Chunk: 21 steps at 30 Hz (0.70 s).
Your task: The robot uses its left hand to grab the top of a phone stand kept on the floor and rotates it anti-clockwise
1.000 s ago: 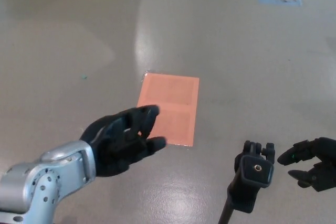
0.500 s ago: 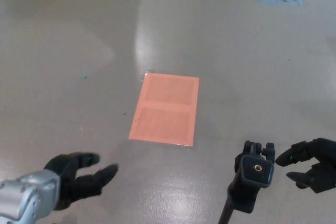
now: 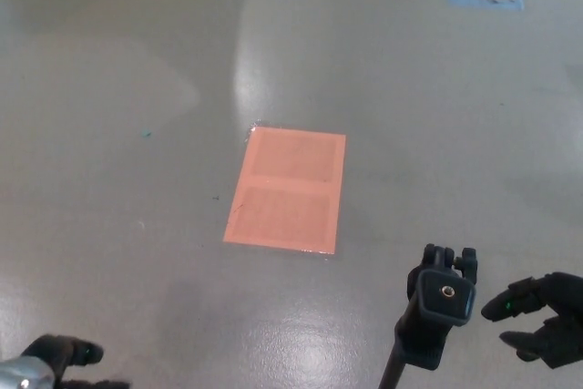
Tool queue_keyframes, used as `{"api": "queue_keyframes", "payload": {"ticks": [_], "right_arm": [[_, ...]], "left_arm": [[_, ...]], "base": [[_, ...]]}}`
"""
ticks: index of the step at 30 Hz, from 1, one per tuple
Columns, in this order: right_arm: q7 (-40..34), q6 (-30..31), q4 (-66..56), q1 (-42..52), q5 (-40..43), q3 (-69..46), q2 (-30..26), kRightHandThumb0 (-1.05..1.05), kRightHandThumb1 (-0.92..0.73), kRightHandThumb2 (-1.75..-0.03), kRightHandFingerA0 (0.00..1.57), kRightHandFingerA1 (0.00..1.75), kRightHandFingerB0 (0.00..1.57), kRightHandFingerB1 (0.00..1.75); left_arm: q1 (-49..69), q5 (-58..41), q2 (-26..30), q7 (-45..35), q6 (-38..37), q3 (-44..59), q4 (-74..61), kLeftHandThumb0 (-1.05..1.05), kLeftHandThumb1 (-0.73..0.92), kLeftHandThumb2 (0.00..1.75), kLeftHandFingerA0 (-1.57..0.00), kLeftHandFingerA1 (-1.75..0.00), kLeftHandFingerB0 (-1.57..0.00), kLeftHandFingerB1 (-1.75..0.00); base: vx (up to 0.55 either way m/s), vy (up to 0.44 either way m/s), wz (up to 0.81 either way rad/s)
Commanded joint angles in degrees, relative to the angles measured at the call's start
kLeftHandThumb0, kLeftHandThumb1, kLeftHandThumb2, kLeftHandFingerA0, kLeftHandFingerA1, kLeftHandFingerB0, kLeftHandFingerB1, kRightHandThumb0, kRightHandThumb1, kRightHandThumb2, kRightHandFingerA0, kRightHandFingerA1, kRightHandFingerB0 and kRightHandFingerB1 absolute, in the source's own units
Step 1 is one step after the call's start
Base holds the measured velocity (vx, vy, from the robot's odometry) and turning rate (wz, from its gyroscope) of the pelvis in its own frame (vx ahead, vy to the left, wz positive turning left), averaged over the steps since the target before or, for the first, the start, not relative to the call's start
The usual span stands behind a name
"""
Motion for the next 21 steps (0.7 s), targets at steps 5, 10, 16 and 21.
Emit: {"api": "queue_keyframes", "payload": {"ticks": [5, 10, 16, 21], "right_arm": [[-3.4, 0.3, -1.9, 8.5, 1.5, -1.8, -0.1, -0.47, -0.77, -0.64, 0.38, 0.38, 0.25, 0.30], [-3.2, 0.2, -2.4, 9.0, 1.1, -1.5, -0.3, -0.46, -0.77, -0.63, 0.46, 0.40, 0.24, 0.29], [-2.8, 0.2, -2.5, 9.1, 1.4, -1.7, -0.3, -0.45, -0.76, -0.64, 0.45, 0.40, 0.23, 0.29], [-2.6, 0.0, -2.5, 9.2, 1.3, -1.6, -0.3, -0.46, -0.76, -0.63, 0.46, 0.39, 0.23, 0.29]], "left_arm": [[2.4, 19.1, 6.3, -1.5, -32.3, -8.4, 15.1, -0.17, 0.65, 0.59, -0.52, -1.12, -0.30, -0.31], [1.7, 19.8, 6.6, -2.4, -34.3, -9.6, 16.5, -0.18, 0.66, 0.59, -0.56, -1.10, -0.31, -0.31], [1.3, 19.6, 6.4, -3.1, -36.2, -9.7, 18.1, -0.20, 0.66, 0.61, -0.54, -1.04, -0.31, -0.32], [1.2, 19.9, 6.4, -3.1, -37.9, -9.6, 19.1, -0.22, 0.66, 0.64, -0.57, -0.90, -0.32, -0.33]], "base": [[0.00, 0.000, 0.00], [0.00, 0.000, 0.00], [0.00, 0.000, 0.00], [0.00, 0.000, 0.00]]}}
